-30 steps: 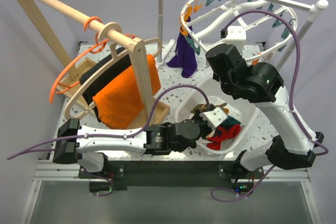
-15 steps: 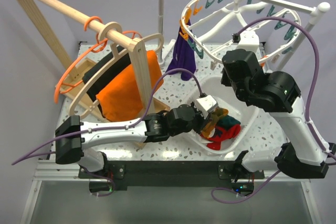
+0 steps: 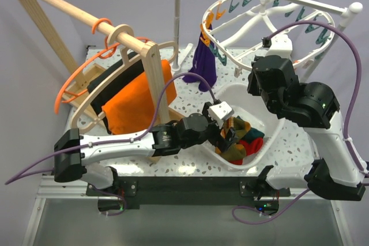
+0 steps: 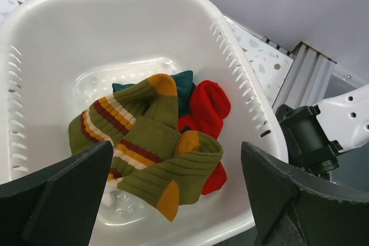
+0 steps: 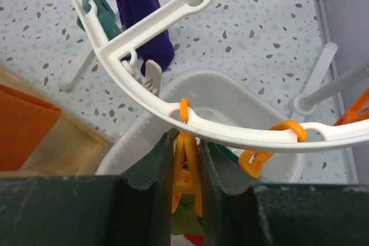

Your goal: Remove the socks clipped to the hanger

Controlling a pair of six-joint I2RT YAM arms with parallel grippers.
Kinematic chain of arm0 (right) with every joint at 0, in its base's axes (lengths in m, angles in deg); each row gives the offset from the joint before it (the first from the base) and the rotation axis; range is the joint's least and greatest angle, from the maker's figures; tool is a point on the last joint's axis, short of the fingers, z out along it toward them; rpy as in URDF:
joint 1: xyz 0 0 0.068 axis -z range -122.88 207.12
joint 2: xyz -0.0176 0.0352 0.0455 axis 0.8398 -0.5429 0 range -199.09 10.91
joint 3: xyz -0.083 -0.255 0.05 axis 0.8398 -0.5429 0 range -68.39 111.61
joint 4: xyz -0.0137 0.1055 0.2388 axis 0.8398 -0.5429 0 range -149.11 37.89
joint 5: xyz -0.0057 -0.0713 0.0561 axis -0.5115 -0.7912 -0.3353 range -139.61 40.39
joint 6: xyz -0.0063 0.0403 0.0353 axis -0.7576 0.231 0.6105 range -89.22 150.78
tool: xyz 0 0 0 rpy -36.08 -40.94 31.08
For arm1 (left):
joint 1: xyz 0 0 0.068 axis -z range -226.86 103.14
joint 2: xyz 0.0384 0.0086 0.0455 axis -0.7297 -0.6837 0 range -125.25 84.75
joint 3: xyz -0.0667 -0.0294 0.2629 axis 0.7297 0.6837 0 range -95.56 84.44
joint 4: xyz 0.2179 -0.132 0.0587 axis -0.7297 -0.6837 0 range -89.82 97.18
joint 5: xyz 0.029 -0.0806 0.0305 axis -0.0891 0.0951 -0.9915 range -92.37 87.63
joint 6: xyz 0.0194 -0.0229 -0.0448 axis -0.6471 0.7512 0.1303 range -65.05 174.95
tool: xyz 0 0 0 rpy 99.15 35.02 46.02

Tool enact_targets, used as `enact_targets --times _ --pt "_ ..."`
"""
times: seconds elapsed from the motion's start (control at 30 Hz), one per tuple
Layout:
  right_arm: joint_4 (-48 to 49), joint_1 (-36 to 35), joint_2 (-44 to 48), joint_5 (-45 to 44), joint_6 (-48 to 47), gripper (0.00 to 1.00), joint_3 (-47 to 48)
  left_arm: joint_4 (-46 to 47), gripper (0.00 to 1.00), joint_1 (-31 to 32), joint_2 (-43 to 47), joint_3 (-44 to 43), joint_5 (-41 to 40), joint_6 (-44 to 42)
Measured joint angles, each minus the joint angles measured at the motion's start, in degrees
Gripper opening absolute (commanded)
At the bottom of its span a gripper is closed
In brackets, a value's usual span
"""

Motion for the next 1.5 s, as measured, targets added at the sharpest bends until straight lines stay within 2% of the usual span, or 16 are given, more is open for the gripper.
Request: enact_targets --times 0.2,0.43,0.67,0.97,1.13,1.2,1.27,1.4,1.5 --pt "0.6 0.8 0.2 1.1 -0.6 0.0 -1.3 1.3 1.0 -1.7 4.4 2.0 1.4 -0.2" --pt "2.6 2.6 2.7 4.9 -1.7 0.0 -4.0 4.9 1.0 -11.9 8.4 6.4 11.4 3.6" --pt "4.7 4.7 6.3 9.2 -3.0 0.0 -7.0 7.6 1.0 -13.2 8.6 7.6 14.8 5.5" --pt "5.6 5.3 7.5 12.0 -3.6 0.0 -7.3 12.0 1.0 -14.5 8.5 8.6 10.3 7.3" --pt "5.5 5.5 7.6 12.1 -3.6 0.0 -7.4 17.0 0.94 -14.5 7.8 8.5 6.1 7.3" --pt "5.3 5.5 7.9 11.9 -4.0 0.11 -7.4 18.0 0.93 -14.5 7.3 8.4 4.6 7.1" --pt "5.2 5.5 8.4 11.5 -4.6 0.27 -7.8 18.1 0.92 -14.5 6.8 8.0 3.6 6.4" --pt "4.0 5.5 9.3 9.9 -5.8 0.37 -9.4 18.1 0.9 -14.5 6.2 7.1 3.4 5.8" --pt "3.7 5.5 9.2 9.4 -6.4 0.36 -9.7 18.0 0.88 -14.5 6.2 7.1 3.4 5.6"
